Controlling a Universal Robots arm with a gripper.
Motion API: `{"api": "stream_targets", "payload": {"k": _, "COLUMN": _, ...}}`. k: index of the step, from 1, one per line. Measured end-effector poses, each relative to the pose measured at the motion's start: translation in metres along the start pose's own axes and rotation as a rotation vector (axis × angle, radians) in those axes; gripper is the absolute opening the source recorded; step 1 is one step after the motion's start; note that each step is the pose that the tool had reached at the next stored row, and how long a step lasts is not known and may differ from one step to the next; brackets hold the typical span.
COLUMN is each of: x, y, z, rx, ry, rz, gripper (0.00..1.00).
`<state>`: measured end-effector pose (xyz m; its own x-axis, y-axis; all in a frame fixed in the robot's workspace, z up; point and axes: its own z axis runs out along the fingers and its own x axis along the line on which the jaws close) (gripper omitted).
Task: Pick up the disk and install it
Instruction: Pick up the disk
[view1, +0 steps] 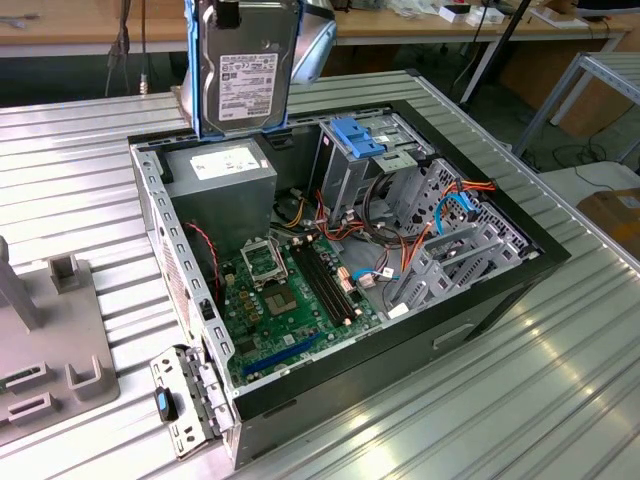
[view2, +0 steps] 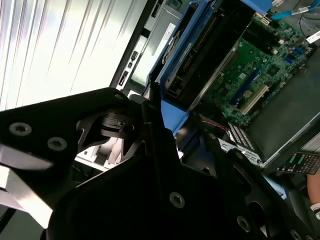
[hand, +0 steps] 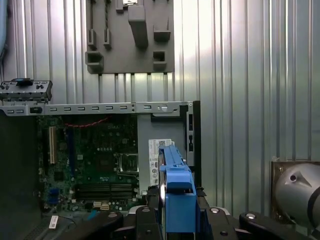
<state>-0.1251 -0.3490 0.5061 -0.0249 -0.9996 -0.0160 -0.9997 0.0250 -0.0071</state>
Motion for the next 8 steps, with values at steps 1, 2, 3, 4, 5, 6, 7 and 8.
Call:
{"api": "stream_targets", "payload": {"k": 1, "x": 0.0004, "y": -0.0006, "z": 0.0001, "rx": 0.0004, "ry": -0.0004, "rz": 0.0, "gripper": 0.36}}
{"api": "stream_targets", "payload": {"k": 2, "x": 0.0012, "y": -0.0007, "z": 0.0001, "rx": 0.0003, "ry": -0.0003, "rz": 0.0, "gripper": 0.36}}
{"api": "stream_targets", "payload": {"k": 3, "x": 0.0036, "y": -0.0008, "z": 0.0, "rx": 0.0002, "ry": -0.0002, "rz": 0.0, "gripper": 0.36}}
{"api": "stream_targets", "payload": {"k": 4, "x": 0.0061, "y": -0.0009, "z": 0.0, "rx": 0.0002, "ry": -0.0002, "rz": 0.0, "gripper": 0.36}}
{"api": "stream_targets", "payload": {"k": 5, "x": 0.0087, "y": -0.0009, "z": 0.0, "rx": 0.0003, "ry": -0.0002, "rz": 0.0, "gripper": 0.36}}
{"api": "stream_targets", "payload": {"k": 6, "x": 0.014, "y": -0.001, "z": -0.0001, "rx": 0.0003, "ry": -0.0003, "rz": 0.0, "gripper": 0.36}}
{"api": "stream_targets", "payload": {"k": 7, "x": 0.017, "y": -0.0011, "z": -0.0002, "rx": 0.0003, "ry": -0.0002, "rz": 0.0, "gripper": 0.36}}
{"api": "stream_targets", "payload": {"k": 8, "x": 0.0211, "y": -0.0012, "z": -0.0002, "rx": 0.0004, "ry": -0.0002, "rz": 0.0, "gripper": 0.36}}
